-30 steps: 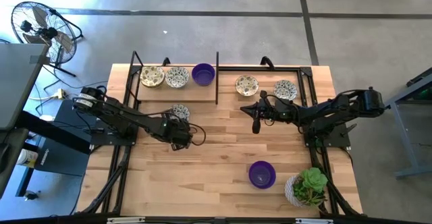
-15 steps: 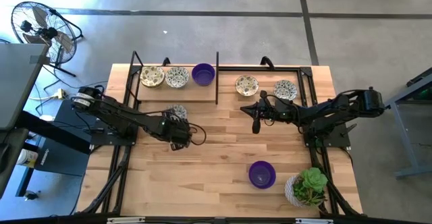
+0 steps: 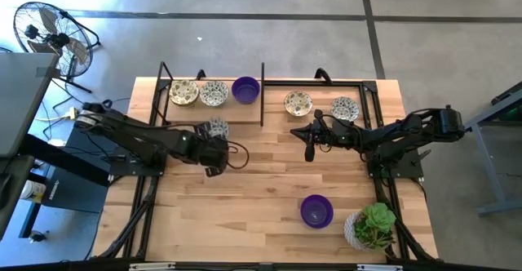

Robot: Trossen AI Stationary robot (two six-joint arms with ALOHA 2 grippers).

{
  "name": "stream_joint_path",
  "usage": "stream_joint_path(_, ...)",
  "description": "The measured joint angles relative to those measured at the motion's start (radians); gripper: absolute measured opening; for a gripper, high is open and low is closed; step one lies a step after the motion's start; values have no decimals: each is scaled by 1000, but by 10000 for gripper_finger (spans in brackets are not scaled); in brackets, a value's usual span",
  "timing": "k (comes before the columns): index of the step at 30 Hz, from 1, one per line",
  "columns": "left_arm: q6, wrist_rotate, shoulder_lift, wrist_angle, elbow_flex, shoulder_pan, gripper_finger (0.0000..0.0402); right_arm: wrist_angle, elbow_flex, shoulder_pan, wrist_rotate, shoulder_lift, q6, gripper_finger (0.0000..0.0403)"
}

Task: Pick & Place Mini bowls
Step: Stack the bottom light blue bowl on top of the other light blue bowl on the shelf

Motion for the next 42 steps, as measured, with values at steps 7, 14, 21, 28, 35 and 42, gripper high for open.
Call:
stream_joint_path(7,114,28,-39,-110,162,131,6,0,0,0,0,0,0,0)
stream_joint_path(14,354,140,-36,-100,281,401,6,0,0,0,0,0,0,0)
stream_joint_path(21,489,284,-27,-83,265,673,6,0,0,0,0,0,0,0)
stream_joint_path(28,589,302,13,25,239,796,5,0,0,0,0,0,0,0)
stream_joint_path(35,607,322,82,42,236,829,5,0,0,0,0,0,0,0)
stream_joint_path(42,585,321,129,53,236,829,5,0,0,0,0,0,0,0)
